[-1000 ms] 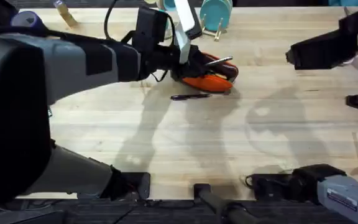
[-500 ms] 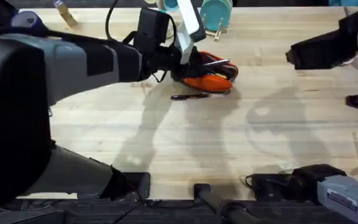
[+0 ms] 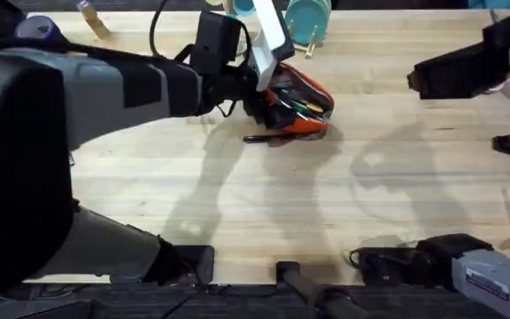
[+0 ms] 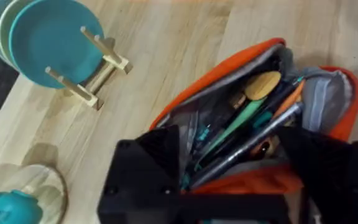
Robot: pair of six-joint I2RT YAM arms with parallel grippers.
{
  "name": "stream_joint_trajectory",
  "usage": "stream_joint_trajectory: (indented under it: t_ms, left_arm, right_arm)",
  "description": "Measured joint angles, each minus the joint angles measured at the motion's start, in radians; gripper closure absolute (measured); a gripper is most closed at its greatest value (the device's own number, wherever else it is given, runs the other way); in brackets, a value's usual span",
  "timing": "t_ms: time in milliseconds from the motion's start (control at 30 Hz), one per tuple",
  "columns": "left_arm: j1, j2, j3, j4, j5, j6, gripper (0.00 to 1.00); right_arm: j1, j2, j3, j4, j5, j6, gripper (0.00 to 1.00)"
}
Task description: Unzip the bag, pick up the pens from the table one at a time and place them inside, then zip the bag closed.
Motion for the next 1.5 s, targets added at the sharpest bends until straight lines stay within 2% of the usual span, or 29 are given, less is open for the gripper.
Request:
stream_joint_trajectory:
  t_ms: [467, 733, 767, 800, 1000, 1167, 1367, 1500]
  left_arm:
    - [0.001, -0.009, 0.000, -0.001, -0.013, -0.013, 0.008]
    - [0.009, -0.149, 0.000, -0.029, -0.037, -0.051, 0.008]
    - [0.012, -0.172, 0.000, -0.045, -0.038, -0.053, 0.008]
    - [0.025, -0.238, 0.000, -0.121, -0.039, -0.055, 0.008]
    - [0.049, -0.322, 0.000, -0.287, -0.039, -0.057, 0.008]
    - [0.075, -0.393, 0.000, -0.382, -0.029, -0.057, 0.008]
    - [0.161, -0.485, 0.000, -0.479, 0.029, -0.057, 0.007]
    - [0.182, -0.515, 0.000, -0.522, 0.049, -0.057, 0.007]
  right_arm:
    - [0.000, 0.000, 0.000, 0.000, 0.000, 0.000, 0.006]
    - [0.000, 0.000, 0.000, 0.000, 0.000, 0.000, 0.005]
    - [0.000, 0.000, 0.000, 0.000, 0.000, 0.000, 0.005]
    - [0.000, 0.000, 0.000, 0.000, 0.000, 0.000, 0.005]
    - [0.000, 0.000, 0.000, -0.004, 0.000, 0.000, 0.004]
    - [0.000, 0.000, 0.000, -0.006, 0.000, 0.000, 0.004]
    - [0.000, 0.003, 0.000, -0.006, 0.000, 0.000, 0.005]
    - [0.000, 0.024, 0.000, -0.007, 0.000, 0.004, 0.005]
